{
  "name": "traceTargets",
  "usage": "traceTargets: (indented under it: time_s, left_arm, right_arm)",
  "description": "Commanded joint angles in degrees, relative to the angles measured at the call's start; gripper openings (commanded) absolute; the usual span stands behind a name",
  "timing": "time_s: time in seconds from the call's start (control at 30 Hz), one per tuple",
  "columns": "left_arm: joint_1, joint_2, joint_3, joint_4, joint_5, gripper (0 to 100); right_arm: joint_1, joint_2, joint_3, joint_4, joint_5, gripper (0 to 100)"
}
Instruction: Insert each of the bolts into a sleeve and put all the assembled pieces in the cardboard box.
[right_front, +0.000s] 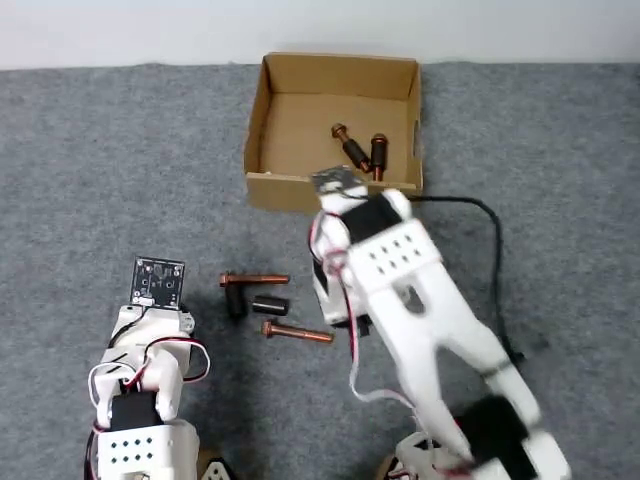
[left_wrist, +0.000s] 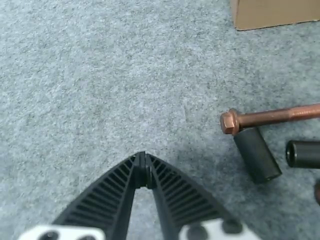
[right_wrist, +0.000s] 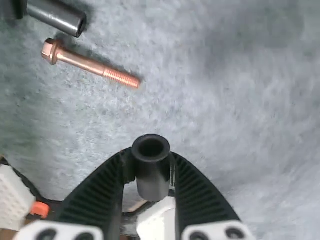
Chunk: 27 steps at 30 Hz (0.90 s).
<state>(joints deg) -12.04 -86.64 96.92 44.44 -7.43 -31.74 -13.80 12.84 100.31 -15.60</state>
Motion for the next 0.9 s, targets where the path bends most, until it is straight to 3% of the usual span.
traceTargets:
  time_s: [0.0,0.3,0.43,0.7,0.87]
  left_arm:
    - [-0.18,0.26,-0.13,-1.76,-0.26,1]
    - [0.09,0.35,-0.13,-1.67,-0.09,1]
    - [0.26,0.35,-0.13,-1.58,-0.09,1]
    - [4.22,0.35,-2.68,-1.23,0.0,1]
    - [4.57,0.88,-15.34,7.56,0.09,1]
  right_arm:
    - [1.01,-11.74,4.66,-0.57,-3.52,0.8]
    - [16.4,-35.03,23.56,-13.14,-3.52,0.8]
    - [19.65,-44.7,31.38,-18.77,-3.43,0.8]
    - [26.51,-60.18,40.62,-19.38,-3.16,0.8]
    - [30.99,-68.97,45.71,-18.86,-2.73,0.8]
